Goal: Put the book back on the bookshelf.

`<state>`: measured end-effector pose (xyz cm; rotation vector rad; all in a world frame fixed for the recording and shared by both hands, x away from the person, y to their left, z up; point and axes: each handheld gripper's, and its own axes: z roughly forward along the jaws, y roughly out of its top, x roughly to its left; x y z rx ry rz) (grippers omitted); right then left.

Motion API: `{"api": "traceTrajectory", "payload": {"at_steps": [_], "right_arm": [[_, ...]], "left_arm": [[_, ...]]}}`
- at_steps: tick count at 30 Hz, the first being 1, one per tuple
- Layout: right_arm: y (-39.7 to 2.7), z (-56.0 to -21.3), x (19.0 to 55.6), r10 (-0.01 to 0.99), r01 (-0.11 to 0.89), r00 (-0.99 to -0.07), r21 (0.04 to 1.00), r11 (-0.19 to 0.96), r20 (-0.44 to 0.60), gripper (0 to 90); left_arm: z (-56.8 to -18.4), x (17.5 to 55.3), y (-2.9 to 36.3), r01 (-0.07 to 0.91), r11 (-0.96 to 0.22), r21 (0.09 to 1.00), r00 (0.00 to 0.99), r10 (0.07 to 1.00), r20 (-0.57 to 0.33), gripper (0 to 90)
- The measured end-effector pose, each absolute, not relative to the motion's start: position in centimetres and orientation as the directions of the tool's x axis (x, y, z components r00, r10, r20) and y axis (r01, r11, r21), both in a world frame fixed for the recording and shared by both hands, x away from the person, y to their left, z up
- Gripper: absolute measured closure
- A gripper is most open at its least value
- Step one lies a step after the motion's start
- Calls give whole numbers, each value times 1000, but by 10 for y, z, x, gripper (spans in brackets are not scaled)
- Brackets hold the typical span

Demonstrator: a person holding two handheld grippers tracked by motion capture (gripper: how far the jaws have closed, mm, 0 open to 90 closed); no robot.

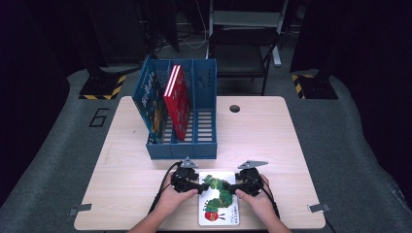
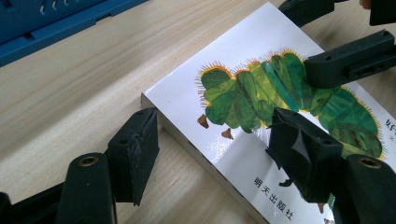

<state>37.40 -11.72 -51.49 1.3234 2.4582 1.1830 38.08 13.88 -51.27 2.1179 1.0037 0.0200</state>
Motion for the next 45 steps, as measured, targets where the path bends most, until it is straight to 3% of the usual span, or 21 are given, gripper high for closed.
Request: {"api": "traceTrajectory", "payload": {"at_steps": [14,38,45], "right_arm": [[-114,-499,370,731,626,-637,717,305,245,291],[-110,-451,353,705,502,-686,818,282,178,352],[-110,-449,351,713,475,-685,833,283,148,410]], "left_arm": [[-495,375,151,654,-334,678,678,656,-331,336],[-445,362,169,562,-291,774,712,647,-274,420],[-442,360,172,537,-283,795,703,670,-236,553]]}}
